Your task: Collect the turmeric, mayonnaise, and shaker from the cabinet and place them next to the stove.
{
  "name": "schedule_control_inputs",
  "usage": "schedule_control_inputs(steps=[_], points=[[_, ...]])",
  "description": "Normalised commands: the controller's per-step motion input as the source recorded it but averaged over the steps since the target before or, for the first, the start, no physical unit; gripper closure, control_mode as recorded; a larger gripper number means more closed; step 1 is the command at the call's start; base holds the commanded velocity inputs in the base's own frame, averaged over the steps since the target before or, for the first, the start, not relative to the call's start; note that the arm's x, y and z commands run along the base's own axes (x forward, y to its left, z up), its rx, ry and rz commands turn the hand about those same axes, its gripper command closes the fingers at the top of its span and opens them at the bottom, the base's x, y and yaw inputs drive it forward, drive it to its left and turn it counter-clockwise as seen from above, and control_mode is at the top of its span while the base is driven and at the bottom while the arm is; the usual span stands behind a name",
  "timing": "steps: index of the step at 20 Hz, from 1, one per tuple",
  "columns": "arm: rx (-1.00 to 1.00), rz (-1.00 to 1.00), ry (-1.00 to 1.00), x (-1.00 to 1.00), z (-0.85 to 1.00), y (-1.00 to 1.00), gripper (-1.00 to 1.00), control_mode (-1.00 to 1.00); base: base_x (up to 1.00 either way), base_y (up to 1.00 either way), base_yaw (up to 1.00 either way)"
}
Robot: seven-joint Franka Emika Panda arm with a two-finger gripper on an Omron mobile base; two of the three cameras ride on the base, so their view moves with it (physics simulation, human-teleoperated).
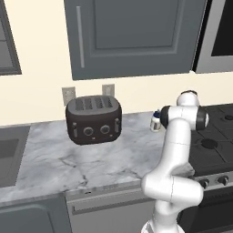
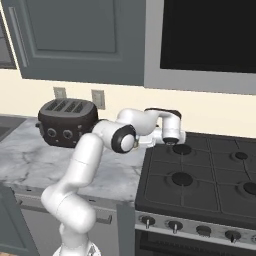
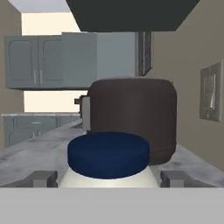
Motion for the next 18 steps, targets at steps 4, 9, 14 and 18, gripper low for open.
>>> schedule_control_inputs(steps=[4, 9, 14, 18], points=[[0.0, 0.0, -0.09, -0.3, 0.0, 0.0, -1.0, -1.0, 0.0, 0.0, 0.0], [0.0, 0.0, -0.12, -0.41, 0.11, 0.0, -1.0, -1.0, 0.0, 0.0, 0.0], [0.0, -0.01, -0.12, -0.27, 0.28, 0.0, -1.0, -1.0, 0.0, 0.0, 0.0], [0.0, -0.03, -0.09, -0.02, 0.32, 0.0, -1.0, -1.0, 0.0, 0.0, 0.0]])
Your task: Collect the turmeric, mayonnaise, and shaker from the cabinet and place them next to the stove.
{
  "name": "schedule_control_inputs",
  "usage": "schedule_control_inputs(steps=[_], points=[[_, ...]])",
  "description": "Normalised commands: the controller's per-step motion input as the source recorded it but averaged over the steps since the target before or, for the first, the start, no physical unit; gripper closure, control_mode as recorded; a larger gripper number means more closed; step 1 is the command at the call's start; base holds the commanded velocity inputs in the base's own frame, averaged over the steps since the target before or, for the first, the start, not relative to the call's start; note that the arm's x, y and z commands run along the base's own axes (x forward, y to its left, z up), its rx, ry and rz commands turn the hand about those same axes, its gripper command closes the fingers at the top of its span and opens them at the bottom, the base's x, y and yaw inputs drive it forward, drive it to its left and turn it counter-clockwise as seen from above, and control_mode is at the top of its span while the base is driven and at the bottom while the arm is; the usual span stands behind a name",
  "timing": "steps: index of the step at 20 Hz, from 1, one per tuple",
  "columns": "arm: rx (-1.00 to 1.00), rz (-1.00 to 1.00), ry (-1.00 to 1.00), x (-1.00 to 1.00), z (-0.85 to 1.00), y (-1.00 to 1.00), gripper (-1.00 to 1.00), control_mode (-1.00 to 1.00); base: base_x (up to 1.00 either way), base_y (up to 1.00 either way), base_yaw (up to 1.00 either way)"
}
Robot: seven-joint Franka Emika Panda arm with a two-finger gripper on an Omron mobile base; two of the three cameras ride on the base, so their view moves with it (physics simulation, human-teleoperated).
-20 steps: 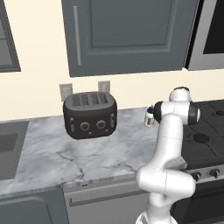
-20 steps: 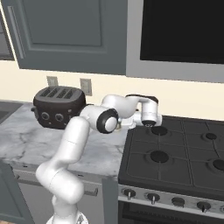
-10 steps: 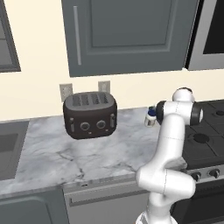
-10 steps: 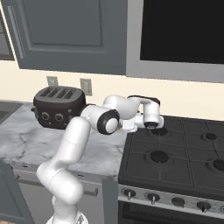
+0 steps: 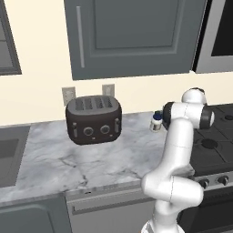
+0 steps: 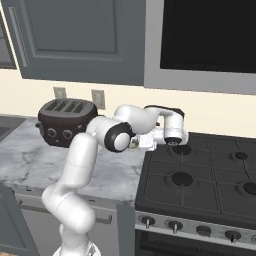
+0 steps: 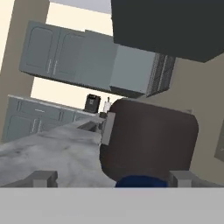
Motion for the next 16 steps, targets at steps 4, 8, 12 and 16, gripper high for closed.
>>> schedule_control_inputs(steps=[4, 8, 12, 16], points=[[0.0, -0.03, -0.08, 0.0, 0.3, 0.0, -1.0, -1.0, 0.0, 0.0, 0.0], [0.0, -0.03, -0.12, -0.23, 0.2, 0.0, -1.0, -1.0, 0.0, 0.0, 0.0], [0.0, -0.04, -0.16, -0.9, 0.1, 0.0, -1.0, -1.0, 0.0, 0.0, 0.0], [0.0, -0.06, -0.15, -1.0, 0.26, 0.0, -1.0, -1.0, 0.0, 0.0, 0.0]])
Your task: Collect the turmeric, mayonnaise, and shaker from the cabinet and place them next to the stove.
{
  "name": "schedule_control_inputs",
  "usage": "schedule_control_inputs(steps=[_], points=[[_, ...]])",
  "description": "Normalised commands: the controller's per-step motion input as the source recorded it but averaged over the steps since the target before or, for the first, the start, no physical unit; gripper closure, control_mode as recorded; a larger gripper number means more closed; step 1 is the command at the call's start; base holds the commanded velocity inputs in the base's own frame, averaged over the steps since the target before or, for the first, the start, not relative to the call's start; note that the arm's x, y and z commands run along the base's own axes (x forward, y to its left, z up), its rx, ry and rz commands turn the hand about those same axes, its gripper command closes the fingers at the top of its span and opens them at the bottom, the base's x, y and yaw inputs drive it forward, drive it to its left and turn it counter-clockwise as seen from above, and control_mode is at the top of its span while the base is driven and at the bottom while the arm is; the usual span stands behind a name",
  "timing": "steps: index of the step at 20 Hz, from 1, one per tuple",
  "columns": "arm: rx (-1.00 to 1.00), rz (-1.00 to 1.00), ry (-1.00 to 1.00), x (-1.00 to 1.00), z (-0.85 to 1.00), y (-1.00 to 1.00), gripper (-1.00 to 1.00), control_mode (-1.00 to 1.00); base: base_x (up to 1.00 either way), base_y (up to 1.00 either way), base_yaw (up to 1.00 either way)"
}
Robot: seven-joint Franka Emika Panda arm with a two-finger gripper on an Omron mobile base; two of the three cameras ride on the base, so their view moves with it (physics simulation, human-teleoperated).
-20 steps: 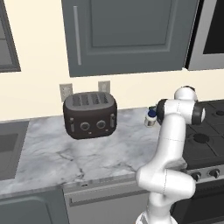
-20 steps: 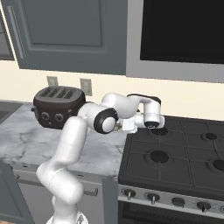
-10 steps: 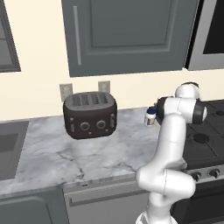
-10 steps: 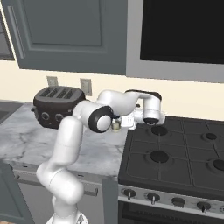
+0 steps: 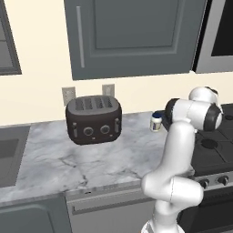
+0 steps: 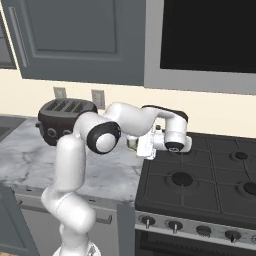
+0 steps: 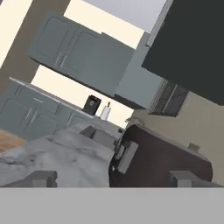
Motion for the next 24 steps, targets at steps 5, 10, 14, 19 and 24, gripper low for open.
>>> schedule_control_inputs(steps=[5, 10, 14, 19, 24], points=[[0.0, -0.08, -0.11, -1.0, 0.57, 0.04, -1.0, -1.0, 0.0, 0.0, 0.0], [0.0, -0.11, -0.01, -0.97, 0.94, 0.07, -1.0, -1.0, 0.0, 0.0, 0.0], [0.0, -0.22, 0.09, -0.82, 0.91, 0.0, -1.0, -1.0, 0.0, 0.0, 0.0], [0.0, -0.27, 0.21, -0.58, 0.92, 0.12, -1.0, -1.0, 0.0, 0.0, 0.0], [0.0, -0.32, 0.31, -0.32, 0.86, 0.37, -1.0, -1.0, 0.0, 0.0, 0.0]])
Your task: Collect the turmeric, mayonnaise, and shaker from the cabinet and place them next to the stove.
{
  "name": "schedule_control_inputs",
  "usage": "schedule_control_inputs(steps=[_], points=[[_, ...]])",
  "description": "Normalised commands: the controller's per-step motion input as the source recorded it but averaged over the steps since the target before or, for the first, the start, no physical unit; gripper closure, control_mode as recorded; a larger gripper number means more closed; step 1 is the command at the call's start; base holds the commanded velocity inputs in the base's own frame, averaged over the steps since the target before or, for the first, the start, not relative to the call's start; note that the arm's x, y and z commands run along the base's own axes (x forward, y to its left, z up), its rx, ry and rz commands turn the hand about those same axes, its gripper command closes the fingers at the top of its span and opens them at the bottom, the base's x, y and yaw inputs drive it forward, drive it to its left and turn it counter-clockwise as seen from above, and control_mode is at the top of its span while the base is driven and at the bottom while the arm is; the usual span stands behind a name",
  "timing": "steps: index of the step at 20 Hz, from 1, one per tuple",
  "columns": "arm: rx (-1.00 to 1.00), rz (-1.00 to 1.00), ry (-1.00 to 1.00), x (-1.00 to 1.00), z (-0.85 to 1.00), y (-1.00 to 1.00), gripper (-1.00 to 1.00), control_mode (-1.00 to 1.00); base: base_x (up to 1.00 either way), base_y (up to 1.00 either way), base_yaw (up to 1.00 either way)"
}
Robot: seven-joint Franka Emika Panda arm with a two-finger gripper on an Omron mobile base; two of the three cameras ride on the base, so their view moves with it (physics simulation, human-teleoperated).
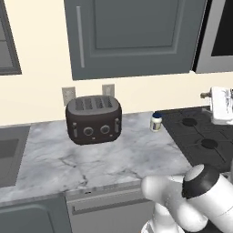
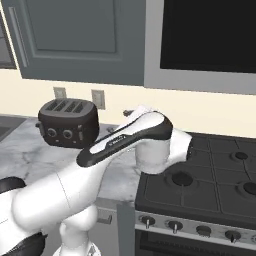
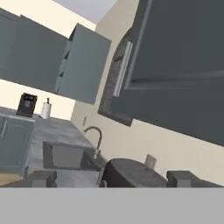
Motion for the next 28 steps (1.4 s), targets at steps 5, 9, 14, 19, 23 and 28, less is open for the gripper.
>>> schedule_control_inputs(steps=[5, 9, 14, 19, 23, 28], points=[[0.0, -0.37, 0.34, -0.23, 0.55, 0.5, -1.0, -1.0, 0.0, 0.0, 0.0], [-0.01, -0.42, 0.32, -0.26, 0.08, 0.51, -1.0, -1.0, 0.0, 0.0, 0.0], [-0.08, -0.4, 0.32, -0.26, 0.0, 0.52, -1.0, -1.0, 0.0, 0.0, 0.0], [-0.12, -0.39, 0.29, -0.29, -0.03, 0.54, -1.0, -1.0, 0.0, 0.0, 0.0], [-0.15, -0.29, 0.19, -0.54, -0.44, 0.43, -1.0, -1.0, 0.0, 0.0, 0.0], [-0.05, -0.06, 0.07, -0.43, -0.52, 0.2, -1.0, -1.0, 0.0, 0.0, 0.0]])
